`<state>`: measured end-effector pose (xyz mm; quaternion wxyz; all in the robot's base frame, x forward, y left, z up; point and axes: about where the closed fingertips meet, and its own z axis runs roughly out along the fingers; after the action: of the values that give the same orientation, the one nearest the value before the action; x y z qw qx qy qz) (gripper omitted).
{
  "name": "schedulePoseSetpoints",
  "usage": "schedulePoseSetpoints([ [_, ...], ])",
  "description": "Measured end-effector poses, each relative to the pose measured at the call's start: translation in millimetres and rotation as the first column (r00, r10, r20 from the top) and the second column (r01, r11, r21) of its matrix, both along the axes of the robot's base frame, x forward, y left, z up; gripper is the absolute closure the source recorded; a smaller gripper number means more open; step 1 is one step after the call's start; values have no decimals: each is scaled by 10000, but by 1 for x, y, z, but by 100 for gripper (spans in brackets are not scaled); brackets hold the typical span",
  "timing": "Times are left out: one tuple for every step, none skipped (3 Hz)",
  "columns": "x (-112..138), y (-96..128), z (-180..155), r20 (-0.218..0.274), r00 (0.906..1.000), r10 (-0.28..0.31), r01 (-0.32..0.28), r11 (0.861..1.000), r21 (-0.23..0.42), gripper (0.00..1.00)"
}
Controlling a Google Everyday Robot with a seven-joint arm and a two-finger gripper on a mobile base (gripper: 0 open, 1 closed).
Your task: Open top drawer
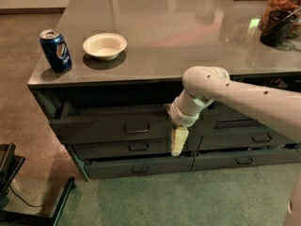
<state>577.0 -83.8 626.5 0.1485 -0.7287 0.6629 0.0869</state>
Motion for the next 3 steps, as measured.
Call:
schedulePoseSetpoints([
  [-1, 0, 3, -55, 10000, 41, -41, 10000, 8, 0],
  [-11, -4, 9, -1008, 9920, 758, -743, 9971, 178, 0],
  [-27, -10, 12, -1628, 9809, 1061, -1068, 9943, 44, 0],
])
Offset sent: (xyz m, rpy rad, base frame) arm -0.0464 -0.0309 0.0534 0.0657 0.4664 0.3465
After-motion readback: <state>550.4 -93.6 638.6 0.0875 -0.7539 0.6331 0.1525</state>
